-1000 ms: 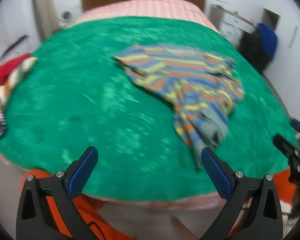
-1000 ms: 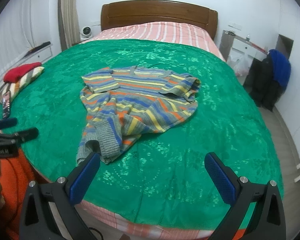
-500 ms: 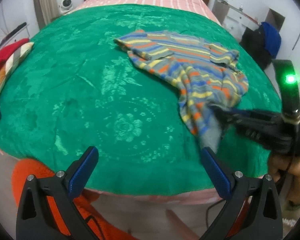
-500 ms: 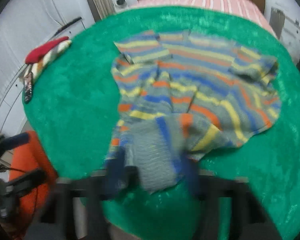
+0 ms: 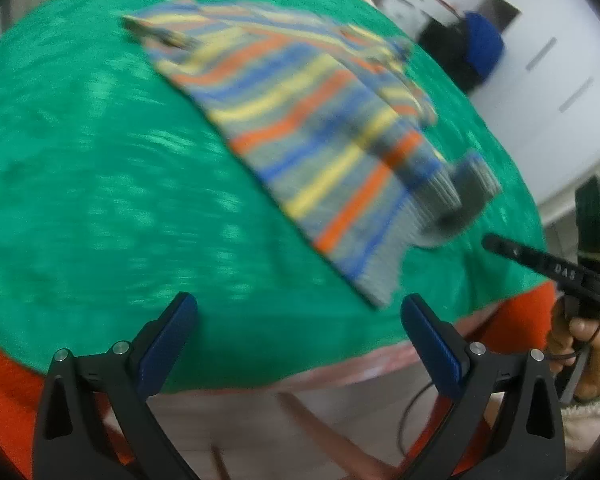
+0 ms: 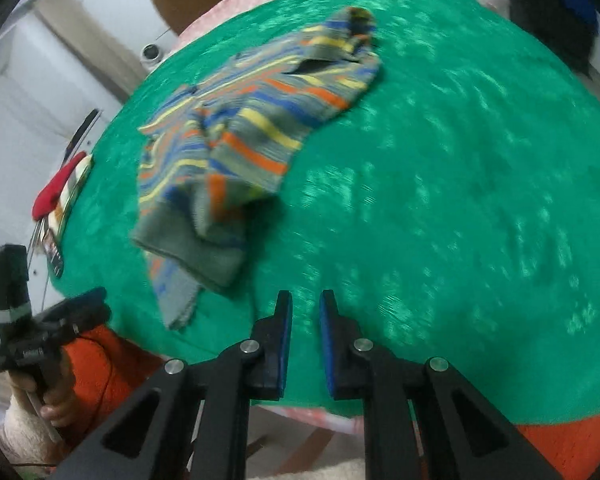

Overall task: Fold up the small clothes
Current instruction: 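Grasp the grey ribbed hem of the striped sweater with both grippers, then lift the hem with both grippers and pull the sweater out straight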

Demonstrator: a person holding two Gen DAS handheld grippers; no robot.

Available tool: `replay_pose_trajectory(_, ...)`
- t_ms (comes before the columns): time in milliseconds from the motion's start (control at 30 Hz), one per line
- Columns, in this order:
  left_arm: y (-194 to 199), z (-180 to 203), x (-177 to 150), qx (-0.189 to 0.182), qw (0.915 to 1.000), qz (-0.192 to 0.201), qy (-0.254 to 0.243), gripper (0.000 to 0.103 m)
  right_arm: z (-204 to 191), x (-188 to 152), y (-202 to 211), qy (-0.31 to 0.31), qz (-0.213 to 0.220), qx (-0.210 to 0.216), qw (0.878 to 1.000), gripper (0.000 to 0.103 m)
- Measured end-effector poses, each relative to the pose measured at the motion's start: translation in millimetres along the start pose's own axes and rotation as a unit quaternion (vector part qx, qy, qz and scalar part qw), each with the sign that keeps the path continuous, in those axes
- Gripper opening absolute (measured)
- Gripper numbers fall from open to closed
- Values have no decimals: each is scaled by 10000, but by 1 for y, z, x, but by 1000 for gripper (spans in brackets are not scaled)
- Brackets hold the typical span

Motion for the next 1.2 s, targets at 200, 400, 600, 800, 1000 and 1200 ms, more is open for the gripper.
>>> replay_pose_trajectory(200,-30,28,9,-335,9987,-252,288,90,-18,10,10,112,412,358,9984,52)
replay_pose_trajectory(400,-35,18,18,-489,9962,-312,657,2,-26,41,17,-483,743,1168,9892,67)
replay_pose_trajectory(600,6,-31,22,-212,9978,-40,624,1,-29,51,-43,-1244,-504,1518,9792,57)
replay_pose_trajectory(800,39,-87,27,-64,9968,69,796,0,-25,20,-15,-826,-700,1429,9838,6)
replay_pose_trajectory(1000,53,-113,21,111,9971,-149,738,0,-18,15,54,-659,-301,1191,9902,6)
replay_pose_trajectory(1200,23,-107,-11,707,9951,-689,-32,0,29,-14,49,-1005,-635,389,9921,5)
Point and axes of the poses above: each gripper's, at about its wrist camera, not at the fingertips, and y roughly against the way its jaws point, z to its right, x to its top, the point moved 5 cm from there along -y, roughly the way its jaws point, and after that the axes turned 13 degrees about x, right-handed, at the moved point
